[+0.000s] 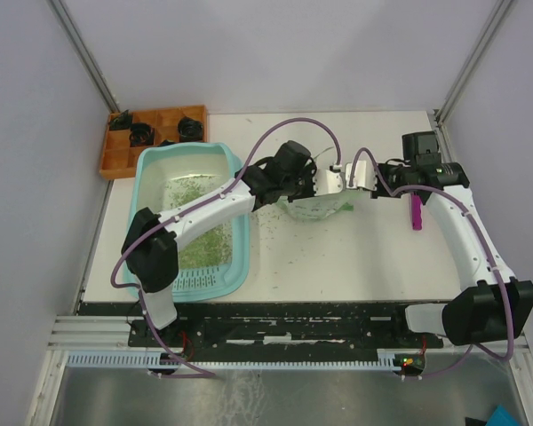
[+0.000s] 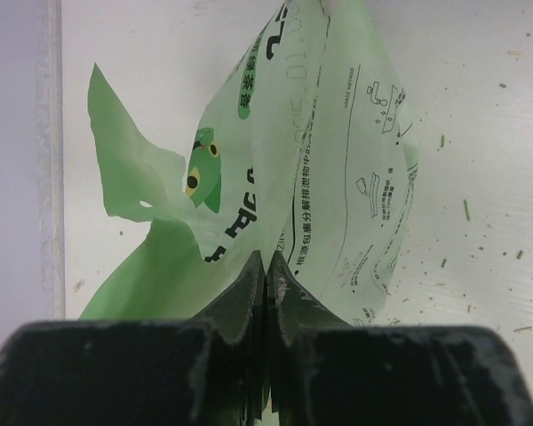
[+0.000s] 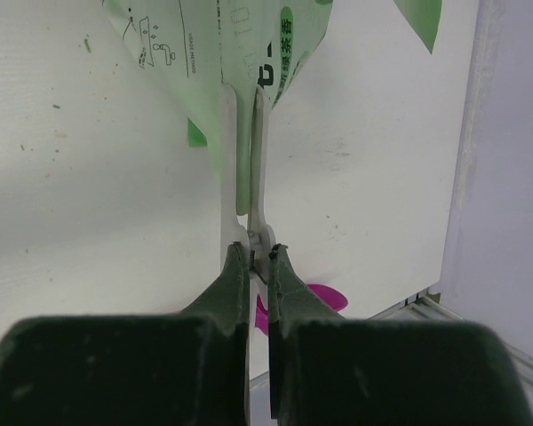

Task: Fill the litter box with clean litter
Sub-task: Clamp the cat litter bag at the center of the board.

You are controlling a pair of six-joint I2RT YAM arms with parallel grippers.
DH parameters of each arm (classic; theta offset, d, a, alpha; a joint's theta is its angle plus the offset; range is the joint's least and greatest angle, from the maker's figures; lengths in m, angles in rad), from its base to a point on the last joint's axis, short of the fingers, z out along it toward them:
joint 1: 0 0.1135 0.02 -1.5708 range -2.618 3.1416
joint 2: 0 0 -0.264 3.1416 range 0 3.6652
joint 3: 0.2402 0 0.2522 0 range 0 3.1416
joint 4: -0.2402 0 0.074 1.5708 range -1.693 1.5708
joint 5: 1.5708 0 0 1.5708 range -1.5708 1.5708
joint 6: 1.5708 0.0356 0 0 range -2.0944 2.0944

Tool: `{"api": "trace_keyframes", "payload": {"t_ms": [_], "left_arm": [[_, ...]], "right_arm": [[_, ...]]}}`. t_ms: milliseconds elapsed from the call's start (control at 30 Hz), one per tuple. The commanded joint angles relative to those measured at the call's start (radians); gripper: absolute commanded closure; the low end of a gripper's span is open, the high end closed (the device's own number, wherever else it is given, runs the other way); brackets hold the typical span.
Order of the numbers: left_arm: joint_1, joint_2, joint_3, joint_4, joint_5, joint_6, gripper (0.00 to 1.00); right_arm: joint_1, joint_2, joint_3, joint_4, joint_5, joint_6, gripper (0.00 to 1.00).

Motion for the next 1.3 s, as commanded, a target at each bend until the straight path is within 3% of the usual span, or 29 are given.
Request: {"api": "trace_keyframes", "payload": {"t_ms": [0, 833, 1267], "left_arm": [[-0.025, -0.03, 0.042, 0.053, 0.032, -0.057, 0.97], [-0.023, -0.11, -0.077, 0.223, 0.073, -0.204, 0.97], [-0.023, -0.101, -0.065, 0.219, 0.068, -0.208, 0.97]], "right_arm": [[0.048, 0.005, 0.056, 0.04, -0.049, 0.033, 0.98], [0.054, 0.023, 0.008, 0.122, -0.188, 0.122, 0.98], [0.099, 0.043, 0.005, 0.082, -0.224, 0.049, 0.98]]}}
